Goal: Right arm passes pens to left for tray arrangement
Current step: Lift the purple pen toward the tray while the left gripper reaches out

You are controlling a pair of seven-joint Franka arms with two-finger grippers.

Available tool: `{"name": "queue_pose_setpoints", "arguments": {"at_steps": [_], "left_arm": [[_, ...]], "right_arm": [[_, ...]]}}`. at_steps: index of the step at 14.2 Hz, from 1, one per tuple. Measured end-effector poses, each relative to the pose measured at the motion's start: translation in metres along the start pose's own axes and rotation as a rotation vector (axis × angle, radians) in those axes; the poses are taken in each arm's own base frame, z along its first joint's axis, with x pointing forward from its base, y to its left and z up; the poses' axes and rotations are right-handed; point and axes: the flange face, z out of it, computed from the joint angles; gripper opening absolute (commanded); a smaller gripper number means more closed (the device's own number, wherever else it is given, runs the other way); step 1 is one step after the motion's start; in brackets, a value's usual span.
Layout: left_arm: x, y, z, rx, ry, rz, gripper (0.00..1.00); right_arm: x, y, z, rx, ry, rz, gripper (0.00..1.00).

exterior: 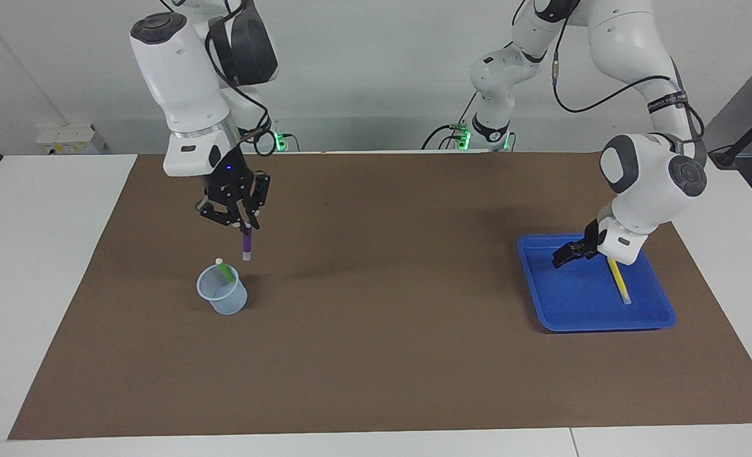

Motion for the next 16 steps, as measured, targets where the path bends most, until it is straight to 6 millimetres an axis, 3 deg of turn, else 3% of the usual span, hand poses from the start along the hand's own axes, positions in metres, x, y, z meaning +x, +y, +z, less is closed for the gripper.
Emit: {"name": "queue_pose_setpoints", "arguments": {"at_steps": [5,16], "left_arm": [[-0.005,0.003,-0.006,0.008,-0.014,-0.008,1.0],[-0.022,0.024,-0.028,0.029,-0.031,-0.059,1.0]], "right_arm": [[0.011,-0.031,0.0,0.064,-0.001,0.157,0.0],[0.055,-0.144,-0.006,0.331,0.043,0.768,0.0]]}}
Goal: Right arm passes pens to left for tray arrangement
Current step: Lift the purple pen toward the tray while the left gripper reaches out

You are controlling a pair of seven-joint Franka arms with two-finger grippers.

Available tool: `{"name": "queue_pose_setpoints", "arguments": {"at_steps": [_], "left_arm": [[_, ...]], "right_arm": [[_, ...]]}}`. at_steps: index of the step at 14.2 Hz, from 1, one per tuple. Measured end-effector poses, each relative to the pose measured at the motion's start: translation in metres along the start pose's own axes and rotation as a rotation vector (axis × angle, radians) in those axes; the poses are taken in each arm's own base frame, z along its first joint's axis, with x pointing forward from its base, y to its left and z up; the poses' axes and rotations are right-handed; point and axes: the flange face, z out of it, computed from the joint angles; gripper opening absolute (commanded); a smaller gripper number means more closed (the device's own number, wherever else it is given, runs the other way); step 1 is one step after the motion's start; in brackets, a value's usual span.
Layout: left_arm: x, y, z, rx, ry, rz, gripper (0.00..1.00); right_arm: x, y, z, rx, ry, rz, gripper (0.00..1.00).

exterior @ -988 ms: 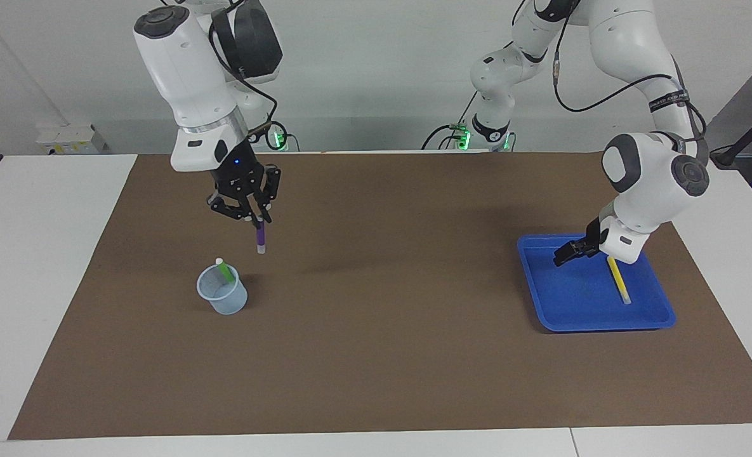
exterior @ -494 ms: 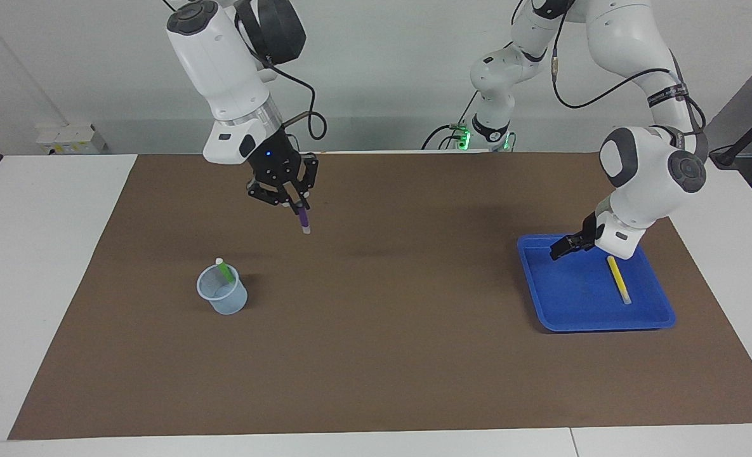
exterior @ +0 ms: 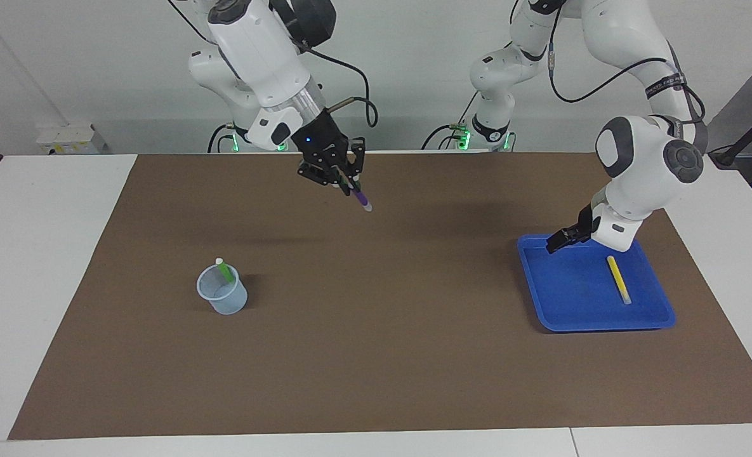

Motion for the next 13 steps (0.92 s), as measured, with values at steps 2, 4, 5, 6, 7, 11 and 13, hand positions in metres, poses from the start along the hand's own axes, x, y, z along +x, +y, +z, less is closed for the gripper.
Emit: {"name": "queue_pose_setpoints", "arguments": {"at_steps": [2,4,5,6,7,11,13], "left_arm": [[0.001,0.006,-0.003,-0.056,0.01,-0.063,1.0],[-0.003,0.026,-0.006,-0.194,-0.035,-0.174,1.0],[-0.006,0.037,-0.008,-0.251,-0.062,-0.226,1.0],[-0.01,0.049,-0.009,-0.294,-0.089,-0.278,1.0],[-0.013,0.059,-0.01,-0.327,-0.117,-0.332,1.0],[-0.026,0.074,-0.023,-0.414,-0.257,-0.487,1.0],[-0.028,0.056,-0.049,-0.443,-0.331,-0.511,0.99]], "right_arm": [[-0.014,-0.025,0.01,0.033,0.013,0.11,0.0],[-0.029,-0.045,0.02,0.055,0.016,0.187,0.0],[-0.035,-0.053,0.025,0.068,0.014,0.221,0.0],[-0.039,-0.059,0.028,0.089,0.007,0.259,0.0],[-0.041,-0.061,0.031,0.11,0.0,0.291,0.0],[-0.041,-0.061,0.033,0.156,-0.029,0.398,0.0],[-0.044,-0.064,0.036,0.162,-0.044,0.429,0.0]]}}
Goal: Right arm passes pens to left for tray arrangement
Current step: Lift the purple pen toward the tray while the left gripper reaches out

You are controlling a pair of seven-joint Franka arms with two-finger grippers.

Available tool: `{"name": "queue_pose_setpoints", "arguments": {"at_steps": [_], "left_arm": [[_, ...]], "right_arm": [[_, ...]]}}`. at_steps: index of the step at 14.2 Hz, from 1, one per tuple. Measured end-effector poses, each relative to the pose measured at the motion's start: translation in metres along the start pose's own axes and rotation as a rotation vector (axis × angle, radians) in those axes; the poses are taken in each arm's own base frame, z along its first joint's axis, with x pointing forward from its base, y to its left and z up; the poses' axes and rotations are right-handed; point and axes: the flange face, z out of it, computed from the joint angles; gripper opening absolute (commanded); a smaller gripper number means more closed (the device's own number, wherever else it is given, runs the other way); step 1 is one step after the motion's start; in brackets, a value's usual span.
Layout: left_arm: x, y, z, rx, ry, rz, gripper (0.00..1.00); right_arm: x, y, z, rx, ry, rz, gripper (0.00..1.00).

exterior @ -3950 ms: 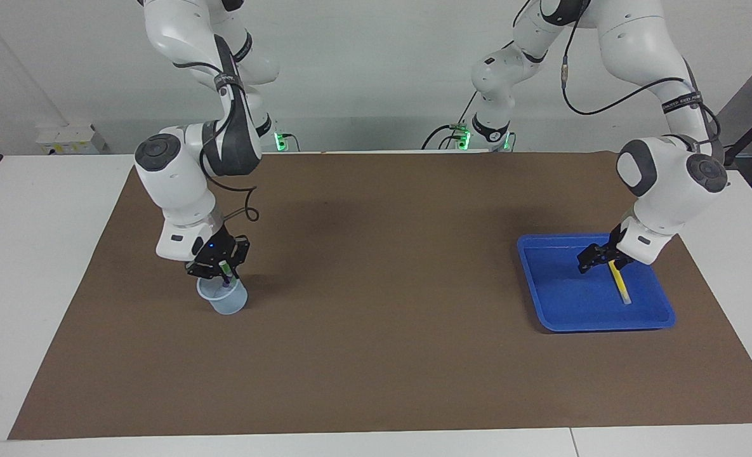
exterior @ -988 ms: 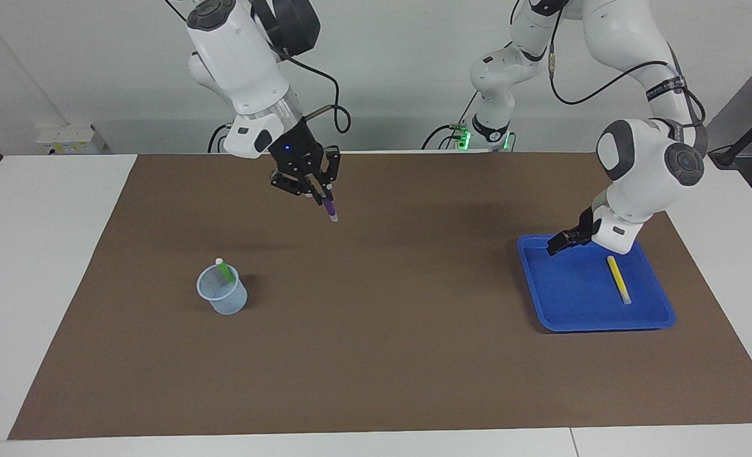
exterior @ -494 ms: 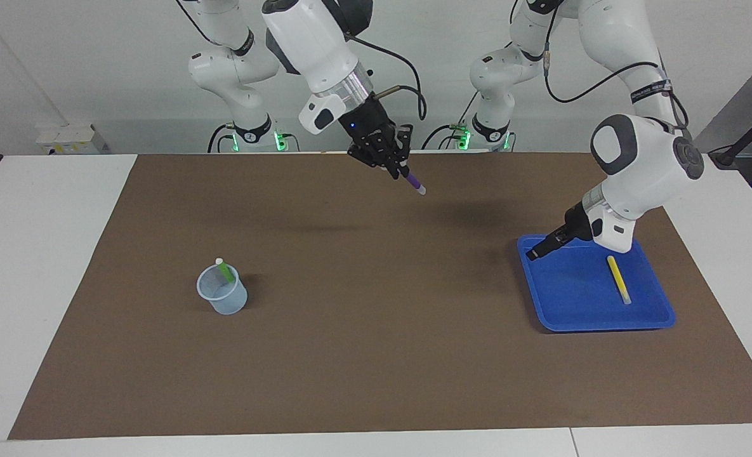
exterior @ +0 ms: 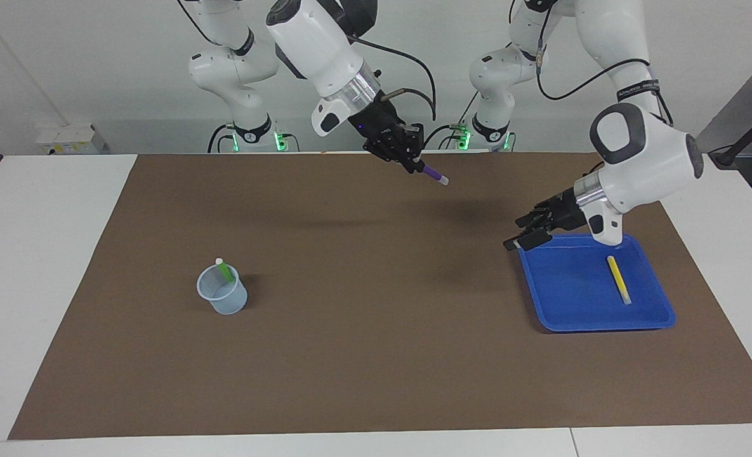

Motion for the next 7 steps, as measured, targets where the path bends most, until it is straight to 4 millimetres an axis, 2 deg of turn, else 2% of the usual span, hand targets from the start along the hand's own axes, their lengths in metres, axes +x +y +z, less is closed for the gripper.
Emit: {"name": "queue_pose_setpoints", "arguments": {"at_steps": [2,3,5,7], "left_arm": [[-0.016,-0.007,-0.032,0.017,-0.031,-0.035,0.99],[-0.032,-0.006,-0.043,0.031,-0.027,-0.039,0.99],[-0.076,0.001,-0.048,0.112,0.061,-0.023,0.99],[-0.117,0.013,-0.039,0.127,0.098,-0.091,0.99]], "right_arm": [[-0.007,-0.001,0.005,-0.003,-0.013,0.012,0.0],[-0.009,-0.001,0.008,-0.006,-0.017,0.013,0.0],[-0.011,-0.001,0.009,-0.007,-0.021,0.014,0.0],[-0.011,-0.001,0.009,-0.007,-0.021,0.015,0.0]]}}
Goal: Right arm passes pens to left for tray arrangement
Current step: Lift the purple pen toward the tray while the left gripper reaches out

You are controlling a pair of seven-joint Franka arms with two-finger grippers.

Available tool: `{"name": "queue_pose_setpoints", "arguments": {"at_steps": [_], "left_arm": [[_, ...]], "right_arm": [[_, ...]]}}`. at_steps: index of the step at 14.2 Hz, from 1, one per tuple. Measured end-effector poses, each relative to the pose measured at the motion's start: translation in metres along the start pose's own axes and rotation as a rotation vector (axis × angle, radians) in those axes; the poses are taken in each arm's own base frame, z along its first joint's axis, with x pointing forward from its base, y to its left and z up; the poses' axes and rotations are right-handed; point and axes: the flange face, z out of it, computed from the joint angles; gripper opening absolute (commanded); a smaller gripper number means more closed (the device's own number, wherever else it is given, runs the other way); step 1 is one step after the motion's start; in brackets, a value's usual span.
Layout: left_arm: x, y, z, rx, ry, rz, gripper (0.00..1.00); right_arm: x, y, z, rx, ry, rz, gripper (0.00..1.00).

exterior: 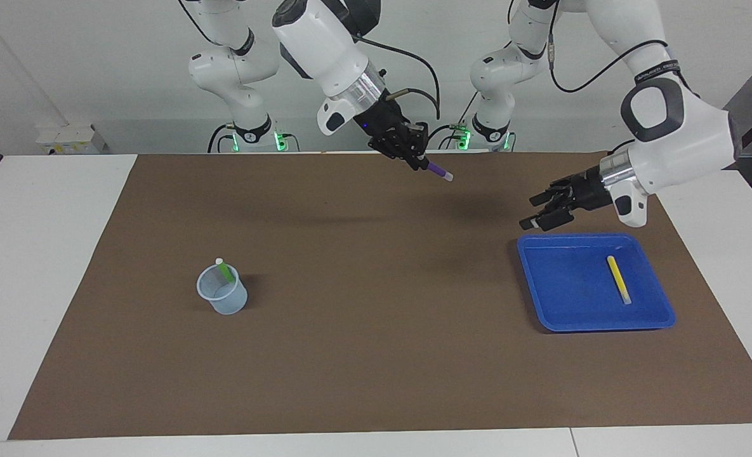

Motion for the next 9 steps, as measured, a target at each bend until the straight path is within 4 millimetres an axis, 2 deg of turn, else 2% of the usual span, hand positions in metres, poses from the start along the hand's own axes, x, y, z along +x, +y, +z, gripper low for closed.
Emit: {"name": "queue_pose_setpoints", "arguments": {"at_steps": [1,2,3,4,7,9], "left_arm": [[-0.011,0.004,0.002,-0.02,-0.019,-0.084,0.99],[-0.014,0.005,0.004,-0.032,-0.031,-0.171,0.98],[-0.009,0.006,0.009,-0.046,-0.036,-0.257,0.88],[-0.001,0.006,0.015,-0.064,-0.036,-0.338,0.86],[0.011,0.006,0.038,-0.113,-0.084,-0.476,0.89],[0.011,0.005,0.041,-0.129,-0.096,-0.524,0.9]], "right_arm": [[0.0,0.0,0.0,0.0,0.0,0.0,0.0],[0.0,0.0,0.0,0.0,0.0,0.0,0.0],[0.0,0.0,0.0,0.0,0.0,0.0,0.0],[0.0,0.0,0.0,0.0,0.0,0.0,0.0],[0.0,0.0,0.0,0.0,0.0,0.0,0.0],[0.0,0.0,0.0,0.0,0.0,0.0,0.0]]}}
